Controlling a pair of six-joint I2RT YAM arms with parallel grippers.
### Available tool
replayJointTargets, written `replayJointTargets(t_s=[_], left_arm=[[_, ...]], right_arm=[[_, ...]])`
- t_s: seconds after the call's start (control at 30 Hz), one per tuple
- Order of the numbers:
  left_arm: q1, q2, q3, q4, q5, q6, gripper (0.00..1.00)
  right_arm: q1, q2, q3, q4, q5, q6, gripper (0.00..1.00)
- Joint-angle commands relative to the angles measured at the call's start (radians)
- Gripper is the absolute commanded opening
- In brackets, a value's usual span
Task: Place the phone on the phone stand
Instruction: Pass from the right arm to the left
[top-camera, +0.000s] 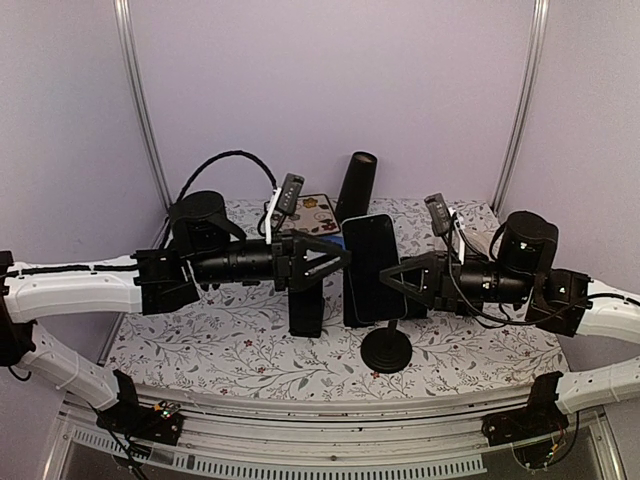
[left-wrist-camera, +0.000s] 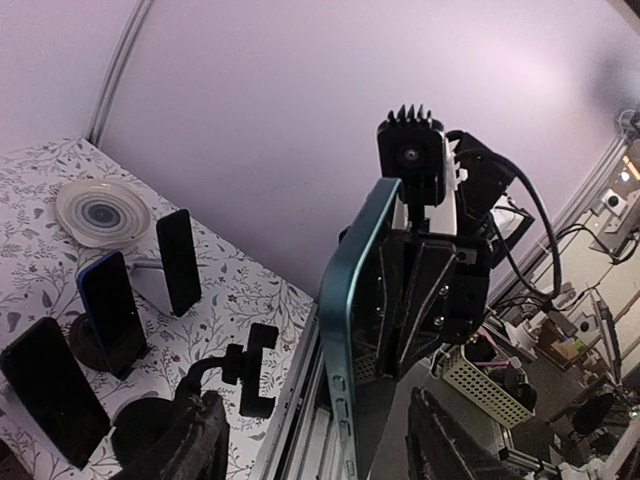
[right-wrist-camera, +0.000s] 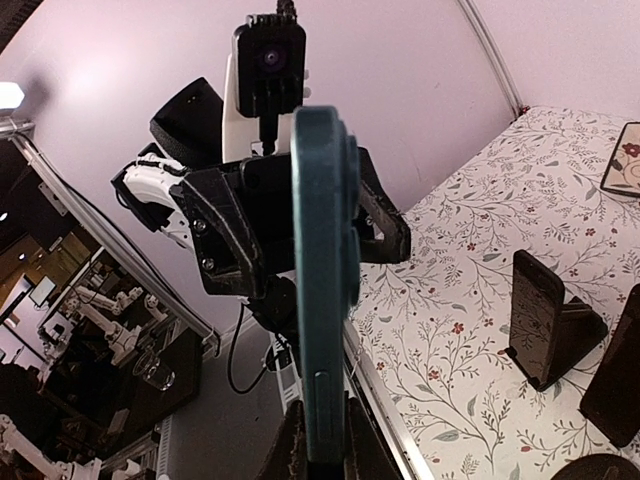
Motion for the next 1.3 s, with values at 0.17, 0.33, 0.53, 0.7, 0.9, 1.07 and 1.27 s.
replayJointTargets(t_s=[0.17, 0.33, 0.53, 0.7, 0.9, 1.07, 1.27], left_arm=[[-0.085, 0.074, 0.096, 0.083, 0.082, 0.021, 0.51], [-0.105, 0.096, 0.119, 0.089, 0.085, 0.022, 0.42], [-0.125, 0.116, 0.125, 0.138, 0.079, 0.007, 0.34], [-0.139, 0.144, 0.137, 0.166, 0.068, 0.002, 0.32], [-0.144, 0.165, 0.140, 0.184, 0.057, -0.018, 0.24], [-0.145, 0.154, 0.119, 0.208, 0.033, -0.024, 0.11], [-0.147, 0.155, 0.111, 0.220, 0.023, -0.019, 0.00]], right_arm=[[0.003, -0.040, -0.028, 0.113, -0.110, -0.038, 0.02], [0.002, -0.067, -0.053, 0.142, -0.114, -0.033, 0.02], [0.003, -0.092, -0.105, 0.233, -0.126, 0.008, 0.02], [0.003, -0.086, -0.116, 0.252, -0.133, 0.015, 0.02], [0.003, -0.098, -0.124, 0.260, -0.116, 0.011, 0.02], [0.003, -0.100, -0.137, 0.265, -0.105, 0.011, 0.02], [0.003, -0.090, -0.133, 0.245, -0.088, 0.003, 0.08]])
